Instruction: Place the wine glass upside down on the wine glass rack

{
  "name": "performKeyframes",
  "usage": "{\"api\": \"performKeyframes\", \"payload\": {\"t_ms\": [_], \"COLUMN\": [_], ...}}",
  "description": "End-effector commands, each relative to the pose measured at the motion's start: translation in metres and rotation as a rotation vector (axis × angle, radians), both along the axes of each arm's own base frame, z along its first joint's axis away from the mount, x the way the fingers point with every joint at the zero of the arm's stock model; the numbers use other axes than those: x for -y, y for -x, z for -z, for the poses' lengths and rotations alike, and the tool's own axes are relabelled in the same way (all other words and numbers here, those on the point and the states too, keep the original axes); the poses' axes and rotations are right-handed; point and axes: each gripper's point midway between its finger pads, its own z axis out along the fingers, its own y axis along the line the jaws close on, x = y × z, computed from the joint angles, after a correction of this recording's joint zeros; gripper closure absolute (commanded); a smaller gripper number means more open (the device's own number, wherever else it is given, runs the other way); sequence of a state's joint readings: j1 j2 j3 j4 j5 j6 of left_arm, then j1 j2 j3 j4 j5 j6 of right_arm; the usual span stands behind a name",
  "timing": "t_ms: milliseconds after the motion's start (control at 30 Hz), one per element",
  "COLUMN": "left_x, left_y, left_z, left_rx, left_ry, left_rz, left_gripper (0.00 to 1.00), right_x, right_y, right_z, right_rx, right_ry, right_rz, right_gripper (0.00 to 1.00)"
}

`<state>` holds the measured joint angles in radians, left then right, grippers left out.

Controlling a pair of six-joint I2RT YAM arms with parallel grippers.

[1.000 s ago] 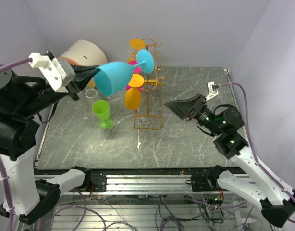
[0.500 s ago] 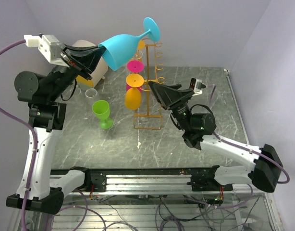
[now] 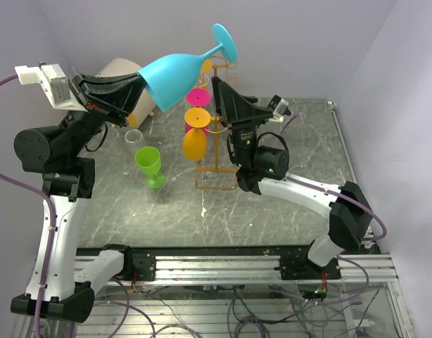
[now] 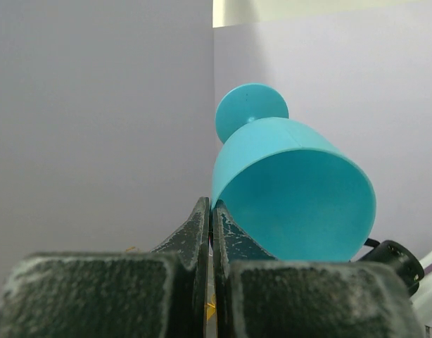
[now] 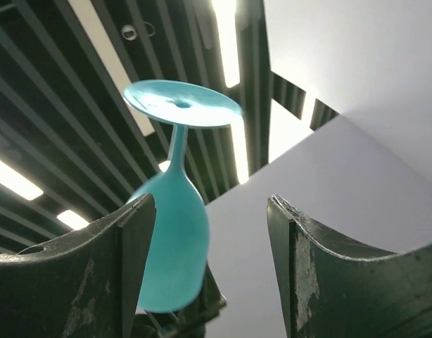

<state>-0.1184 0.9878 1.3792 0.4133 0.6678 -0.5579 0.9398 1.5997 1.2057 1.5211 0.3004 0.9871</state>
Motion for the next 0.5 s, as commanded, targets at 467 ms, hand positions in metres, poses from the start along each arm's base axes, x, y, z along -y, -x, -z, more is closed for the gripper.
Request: {"api": "performKeyframes", "payload": {"t_ms": [467], "left_x": [0.008], "left_y": [-0.010], "left_z": [0.020], "left_rx": [-0.019], "left_ry": [-0.061], "left_rz": [0.032], "left_gripper": [0.93], "right_x": [-0.016], "right_y": [-0.002], "right_z": [-0.041], "right_rx": [0.097], "right_ry": [-0.137], "right_rz": [-0.106], "right_gripper": [0.36]}}
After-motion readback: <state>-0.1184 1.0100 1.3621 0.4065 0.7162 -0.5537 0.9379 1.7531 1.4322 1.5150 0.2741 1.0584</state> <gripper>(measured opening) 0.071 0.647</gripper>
